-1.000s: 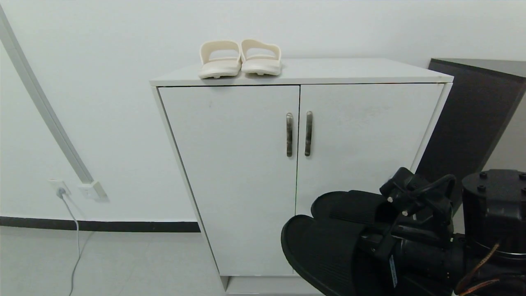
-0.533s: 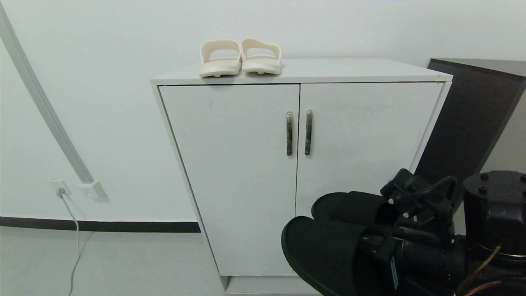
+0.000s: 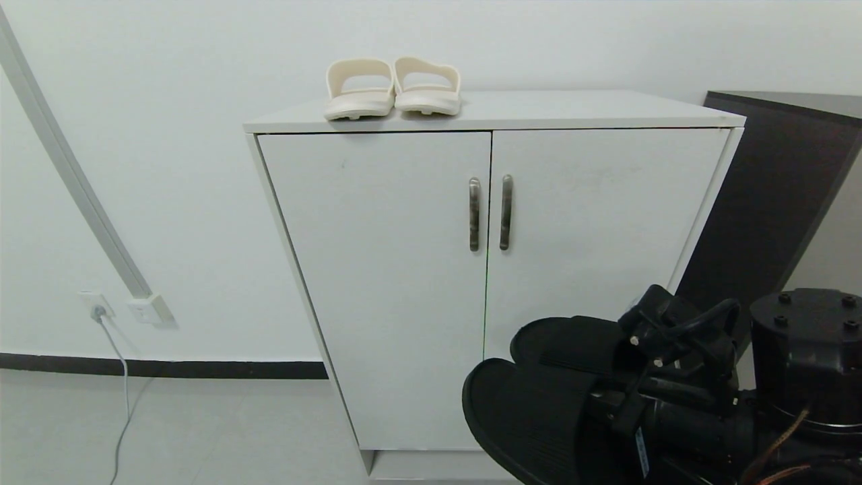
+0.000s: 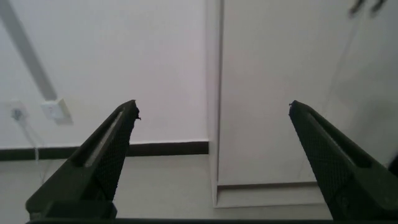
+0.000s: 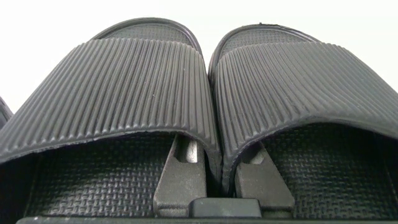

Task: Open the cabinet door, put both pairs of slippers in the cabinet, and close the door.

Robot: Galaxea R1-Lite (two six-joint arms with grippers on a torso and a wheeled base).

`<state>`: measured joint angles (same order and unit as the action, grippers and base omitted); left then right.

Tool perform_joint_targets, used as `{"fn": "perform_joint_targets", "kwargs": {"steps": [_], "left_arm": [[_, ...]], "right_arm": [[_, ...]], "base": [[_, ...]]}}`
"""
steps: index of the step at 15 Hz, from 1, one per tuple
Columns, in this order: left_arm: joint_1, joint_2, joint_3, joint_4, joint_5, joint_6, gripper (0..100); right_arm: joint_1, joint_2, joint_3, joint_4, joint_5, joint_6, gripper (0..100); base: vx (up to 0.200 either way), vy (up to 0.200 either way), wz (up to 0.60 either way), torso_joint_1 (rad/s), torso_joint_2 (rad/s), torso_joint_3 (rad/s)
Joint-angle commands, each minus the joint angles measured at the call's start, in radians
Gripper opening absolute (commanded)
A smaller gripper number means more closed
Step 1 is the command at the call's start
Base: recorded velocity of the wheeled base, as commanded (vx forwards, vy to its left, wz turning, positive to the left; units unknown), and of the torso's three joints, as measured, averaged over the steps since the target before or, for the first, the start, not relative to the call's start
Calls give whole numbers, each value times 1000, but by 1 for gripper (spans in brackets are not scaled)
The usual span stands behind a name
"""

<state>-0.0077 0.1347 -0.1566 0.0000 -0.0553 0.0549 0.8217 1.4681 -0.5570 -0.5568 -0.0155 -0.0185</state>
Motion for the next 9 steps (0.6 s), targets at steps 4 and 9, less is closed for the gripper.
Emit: {"fn": "perform_joint_targets", "kwargs": {"steps": [4,9], "left_arm": [[-3,393,-232,-31,-368,25,100],[-110,642,-327,-164,-518,17,100]], "right_arm": [[1,-2,3,0,3,-3,0],[10,1,6,0,0,-31,0]], "base": [[0,0,0,0,0,0],[0,0,0,0,0,0]]}}
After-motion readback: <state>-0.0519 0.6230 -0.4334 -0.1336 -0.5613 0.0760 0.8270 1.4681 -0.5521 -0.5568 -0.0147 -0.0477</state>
